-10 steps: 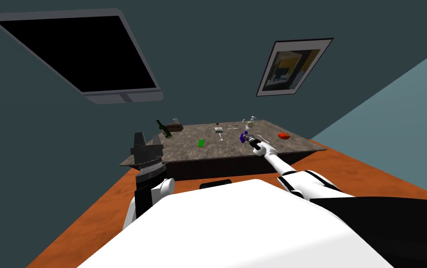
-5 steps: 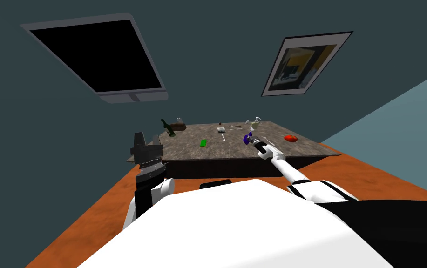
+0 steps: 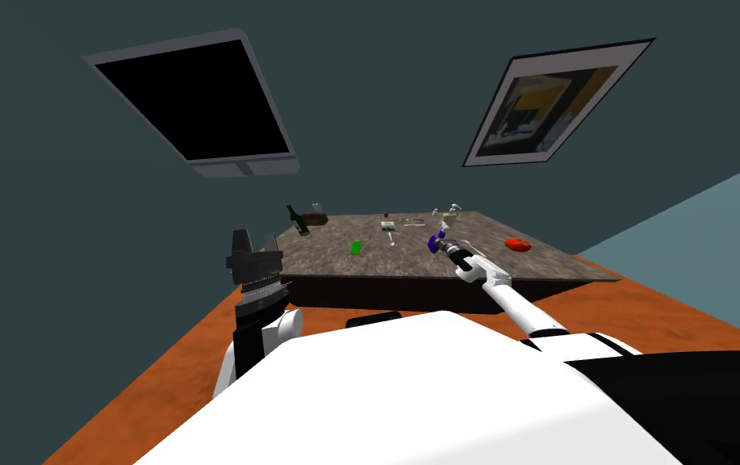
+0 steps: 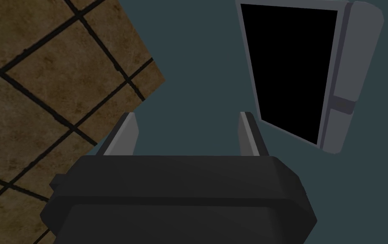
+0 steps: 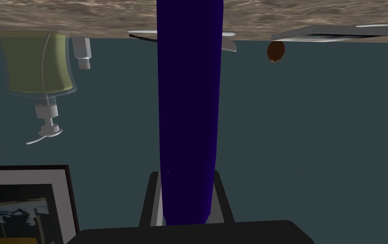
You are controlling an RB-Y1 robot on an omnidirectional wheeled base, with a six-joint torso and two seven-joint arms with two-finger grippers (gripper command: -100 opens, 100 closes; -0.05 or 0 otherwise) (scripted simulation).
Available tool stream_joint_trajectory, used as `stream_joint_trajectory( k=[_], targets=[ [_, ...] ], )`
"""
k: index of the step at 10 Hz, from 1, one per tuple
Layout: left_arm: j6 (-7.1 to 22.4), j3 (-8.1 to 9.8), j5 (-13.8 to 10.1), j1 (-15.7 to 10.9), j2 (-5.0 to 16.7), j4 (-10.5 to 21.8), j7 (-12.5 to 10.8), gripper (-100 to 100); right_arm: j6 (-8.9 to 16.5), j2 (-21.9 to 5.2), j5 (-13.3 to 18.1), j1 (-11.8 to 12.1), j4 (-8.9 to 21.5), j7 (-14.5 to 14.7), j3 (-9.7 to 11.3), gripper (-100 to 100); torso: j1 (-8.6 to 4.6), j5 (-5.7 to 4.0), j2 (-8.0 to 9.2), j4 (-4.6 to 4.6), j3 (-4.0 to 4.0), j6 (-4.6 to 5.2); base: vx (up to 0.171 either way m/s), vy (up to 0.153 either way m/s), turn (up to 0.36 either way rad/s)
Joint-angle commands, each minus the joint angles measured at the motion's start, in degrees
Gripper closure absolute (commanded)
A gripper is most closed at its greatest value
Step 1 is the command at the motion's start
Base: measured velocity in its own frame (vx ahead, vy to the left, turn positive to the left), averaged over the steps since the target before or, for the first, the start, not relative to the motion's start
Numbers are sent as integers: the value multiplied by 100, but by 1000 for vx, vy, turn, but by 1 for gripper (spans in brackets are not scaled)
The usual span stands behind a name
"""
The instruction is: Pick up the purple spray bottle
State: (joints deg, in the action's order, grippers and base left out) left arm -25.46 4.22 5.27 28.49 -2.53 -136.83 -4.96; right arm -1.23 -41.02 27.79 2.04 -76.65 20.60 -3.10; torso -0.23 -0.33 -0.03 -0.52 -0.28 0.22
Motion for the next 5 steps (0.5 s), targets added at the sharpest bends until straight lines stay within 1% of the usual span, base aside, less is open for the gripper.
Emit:
stream_joint_trajectory(
  k=[1,2,3,4,5],
  targets=[
    [0,0,0,0,0,0,0,0,37,-13,-5,173,-239,-16,-21,100,0,0,0,0,0,0,9,-2,0],
    [0,0,0,0,0,0,0,0,154,-125,-38,408,-454,-81,-164,100,0,-1,3,0,1,1,13,6,137],
    [0,0,0,0,0,0,0,0,154,-125,-38,569,-626,-81,-164,100,2,1,1,2,1,-5,16,2,114],
    [0,0,0,0,0,0,0,0,163,-137,-48,441,-509,-81,-122,100,3,2,1,1,1,-4,7,-1,10],
    [0,0,0,0,0,0,0,0,171,-147,-52,455,-530,-91,-125,0,1,0,1,0,0,-3,0,0,0]
  ],
)
